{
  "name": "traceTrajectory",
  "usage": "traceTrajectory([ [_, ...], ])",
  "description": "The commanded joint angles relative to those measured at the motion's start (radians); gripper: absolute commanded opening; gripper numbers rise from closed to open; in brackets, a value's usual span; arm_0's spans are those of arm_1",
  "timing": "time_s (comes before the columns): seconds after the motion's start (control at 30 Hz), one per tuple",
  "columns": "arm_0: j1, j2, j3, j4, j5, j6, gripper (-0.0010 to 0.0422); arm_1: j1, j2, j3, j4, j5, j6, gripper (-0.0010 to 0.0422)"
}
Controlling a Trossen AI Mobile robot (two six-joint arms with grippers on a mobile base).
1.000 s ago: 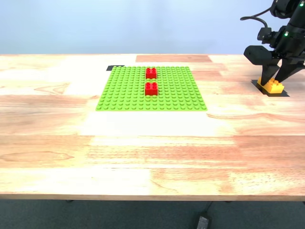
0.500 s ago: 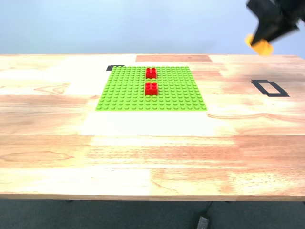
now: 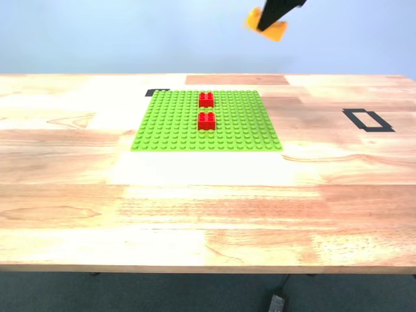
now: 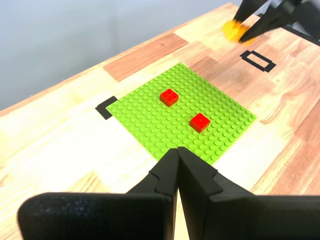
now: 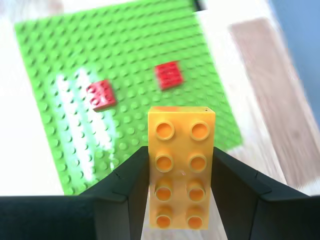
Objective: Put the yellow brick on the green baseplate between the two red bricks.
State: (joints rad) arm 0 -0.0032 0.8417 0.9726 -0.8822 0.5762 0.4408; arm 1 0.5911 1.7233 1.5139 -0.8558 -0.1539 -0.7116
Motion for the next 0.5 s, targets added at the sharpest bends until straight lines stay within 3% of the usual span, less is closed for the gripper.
traceTrajectory([
  [0.03, 0.0, -0.013, 0.01, -0.002, 0.0, 0.0, 0.0, 0.058, 0.093, 0.088, -0.043, 0.04, -0.063, 0.0026],
  [0.5, 0.0, -0.037, -0.002, 0.015, 0.0, 0.003, 0.0, 0.165, 0.422, 0.304, -0.097, 0.065, -0.179, 0.0026],
])
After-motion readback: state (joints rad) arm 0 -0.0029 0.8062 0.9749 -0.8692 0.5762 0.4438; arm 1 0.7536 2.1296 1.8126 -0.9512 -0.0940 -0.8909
